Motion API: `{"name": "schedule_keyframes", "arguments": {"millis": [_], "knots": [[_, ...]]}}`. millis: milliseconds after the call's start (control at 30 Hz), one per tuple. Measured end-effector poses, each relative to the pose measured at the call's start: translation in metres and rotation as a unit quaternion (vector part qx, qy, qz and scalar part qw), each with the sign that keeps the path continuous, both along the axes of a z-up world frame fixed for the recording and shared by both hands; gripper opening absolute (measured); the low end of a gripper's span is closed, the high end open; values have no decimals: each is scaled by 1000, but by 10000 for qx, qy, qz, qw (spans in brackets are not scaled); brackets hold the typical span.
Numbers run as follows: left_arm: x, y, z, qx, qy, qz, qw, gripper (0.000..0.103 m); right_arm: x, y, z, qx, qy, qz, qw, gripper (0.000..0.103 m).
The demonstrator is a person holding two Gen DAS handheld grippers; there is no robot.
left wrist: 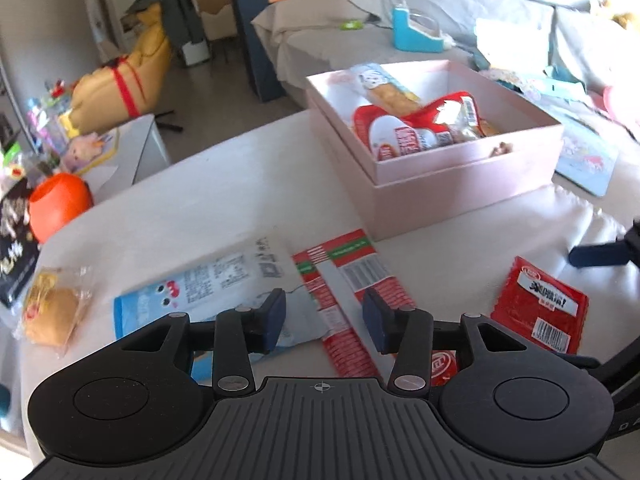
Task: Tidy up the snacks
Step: 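Position the right gripper over the red square packet while the left lowers onto the red strip packet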
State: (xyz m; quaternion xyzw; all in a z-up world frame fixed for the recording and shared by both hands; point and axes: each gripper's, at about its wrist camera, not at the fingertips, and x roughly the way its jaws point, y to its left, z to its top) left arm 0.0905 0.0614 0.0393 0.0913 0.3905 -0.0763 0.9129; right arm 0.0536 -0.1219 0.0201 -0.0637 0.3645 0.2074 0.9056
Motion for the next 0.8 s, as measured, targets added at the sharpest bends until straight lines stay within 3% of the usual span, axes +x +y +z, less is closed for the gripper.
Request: {"name": "schedule_keyframes", "arguments": {"millis": [167,333,667,800], "knots": [[2,3,5,-466,91,99,9988,46,1,1,-1,-8,9,34,10000,100],[11,-19,-5,-203,164,57,9996,47,1,0,-1,-9,8,33,10000,100],[16,-22,-2,-610,306,81,9976,49,1,0,-1,-15,8,33,10000,101],[11,-30,5,-535,44,57,9985,48,1,1,-1,-16,8,33,10000,101]]}}
